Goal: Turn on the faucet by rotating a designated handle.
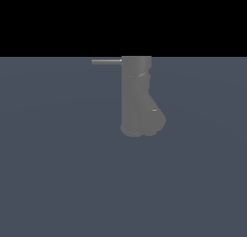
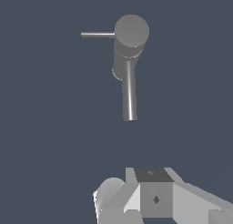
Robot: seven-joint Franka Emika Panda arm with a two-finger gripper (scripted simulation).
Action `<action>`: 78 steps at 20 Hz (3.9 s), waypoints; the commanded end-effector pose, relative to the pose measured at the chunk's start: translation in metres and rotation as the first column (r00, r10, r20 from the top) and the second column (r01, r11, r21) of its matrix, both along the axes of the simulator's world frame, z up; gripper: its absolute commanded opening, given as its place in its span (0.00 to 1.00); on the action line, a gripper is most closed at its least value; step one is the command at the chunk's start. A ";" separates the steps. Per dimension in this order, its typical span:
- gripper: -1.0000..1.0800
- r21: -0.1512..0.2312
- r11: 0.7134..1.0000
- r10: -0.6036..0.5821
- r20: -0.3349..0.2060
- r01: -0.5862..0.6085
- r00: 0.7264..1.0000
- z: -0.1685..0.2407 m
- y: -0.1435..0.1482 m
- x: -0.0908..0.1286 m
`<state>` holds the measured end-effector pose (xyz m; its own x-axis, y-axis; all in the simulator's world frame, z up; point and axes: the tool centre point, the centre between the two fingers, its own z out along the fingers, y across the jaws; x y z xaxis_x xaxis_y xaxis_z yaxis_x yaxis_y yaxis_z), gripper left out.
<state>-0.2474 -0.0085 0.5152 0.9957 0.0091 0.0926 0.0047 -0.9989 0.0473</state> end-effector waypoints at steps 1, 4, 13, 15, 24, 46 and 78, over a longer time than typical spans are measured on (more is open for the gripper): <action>0.00 0.000 1.000 0.000 0.000 0.000 1.000 0.000 0.000 0.000; 0.00 0.000 1.000 -0.005 0.000 0.005 1.000 -0.001 0.001 0.001; 0.00 0.006 0.997 -0.076 -0.002 0.076 0.997 -0.013 0.015 0.009; 0.00 0.008 0.995 -0.104 -0.003 0.104 0.995 -0.017 0.020 0.013; 0.00 0.020 0.962 -0.273 -0.011 0.273 0.962 -0.046 0.051 0.039; 0.00 0.047 0.732 -0.678 -0.041 0.680 0.734 -0.121 0.110 0.134; 0.00 0.049 0.138 -0.986 -0.085 0.989 0.142 -0.229 0.103 0.295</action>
<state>0.0409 0.0974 0.2903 0.1760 -0.9844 0.0090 -0.9844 -0.1760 -0.0024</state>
